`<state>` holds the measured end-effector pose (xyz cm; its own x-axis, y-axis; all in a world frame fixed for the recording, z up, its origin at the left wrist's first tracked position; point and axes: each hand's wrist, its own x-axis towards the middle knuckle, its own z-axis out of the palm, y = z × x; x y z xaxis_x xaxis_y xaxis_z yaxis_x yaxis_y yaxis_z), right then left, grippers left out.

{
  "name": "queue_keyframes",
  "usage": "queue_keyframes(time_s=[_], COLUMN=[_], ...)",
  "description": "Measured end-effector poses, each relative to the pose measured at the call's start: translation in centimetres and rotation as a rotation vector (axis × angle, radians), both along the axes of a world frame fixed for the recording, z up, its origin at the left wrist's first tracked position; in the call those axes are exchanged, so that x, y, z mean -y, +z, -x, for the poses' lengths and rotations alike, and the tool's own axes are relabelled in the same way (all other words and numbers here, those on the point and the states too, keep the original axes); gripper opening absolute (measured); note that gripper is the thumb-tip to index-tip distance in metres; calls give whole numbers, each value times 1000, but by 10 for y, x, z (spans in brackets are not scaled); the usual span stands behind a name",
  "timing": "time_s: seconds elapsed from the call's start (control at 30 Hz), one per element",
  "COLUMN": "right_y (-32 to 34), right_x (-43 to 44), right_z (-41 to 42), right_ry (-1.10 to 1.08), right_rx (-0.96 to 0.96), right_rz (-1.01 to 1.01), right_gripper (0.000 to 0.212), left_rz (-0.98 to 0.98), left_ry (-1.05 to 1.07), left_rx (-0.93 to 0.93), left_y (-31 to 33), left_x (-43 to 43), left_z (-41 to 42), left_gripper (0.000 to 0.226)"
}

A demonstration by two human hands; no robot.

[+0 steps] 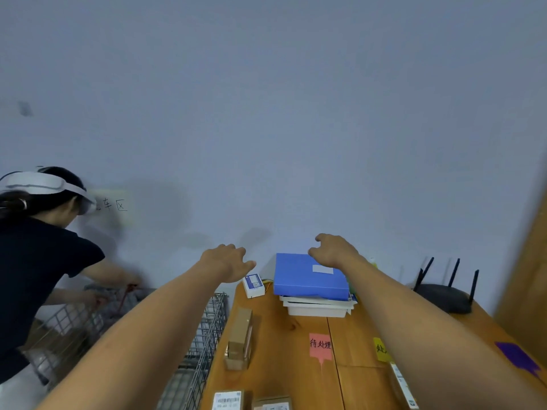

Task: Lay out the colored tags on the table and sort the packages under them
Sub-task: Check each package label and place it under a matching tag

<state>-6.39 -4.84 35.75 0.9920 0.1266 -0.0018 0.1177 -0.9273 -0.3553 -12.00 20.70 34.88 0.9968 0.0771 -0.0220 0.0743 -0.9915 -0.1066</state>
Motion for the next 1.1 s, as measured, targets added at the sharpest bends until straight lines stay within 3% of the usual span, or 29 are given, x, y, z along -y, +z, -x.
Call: queue_keyframes(time_s=[0.5,0.77,0.9,1.1], right_y=[-15,-97,-152,-237], right_x=[-89,-127,-148,-181], right_z=[-29,-46,-52,-52], right_ry=[-37,-18,-38,-56], right_rx=[-61,-198,-284,-491], right_rz=[-43,-69,-89,-172], right_gripper=[64,64,57,64], left_rz=[96,188,339,525], left_ry=[-42,-58,2,84], left_rx=[-79,-185,-265,-350], left_y=[-24,-100,-158,-244], left_x=[-95,-115,-120,-115], left_z=[-47,-68,-79,-81], left_gripper=[66,66,70,61])
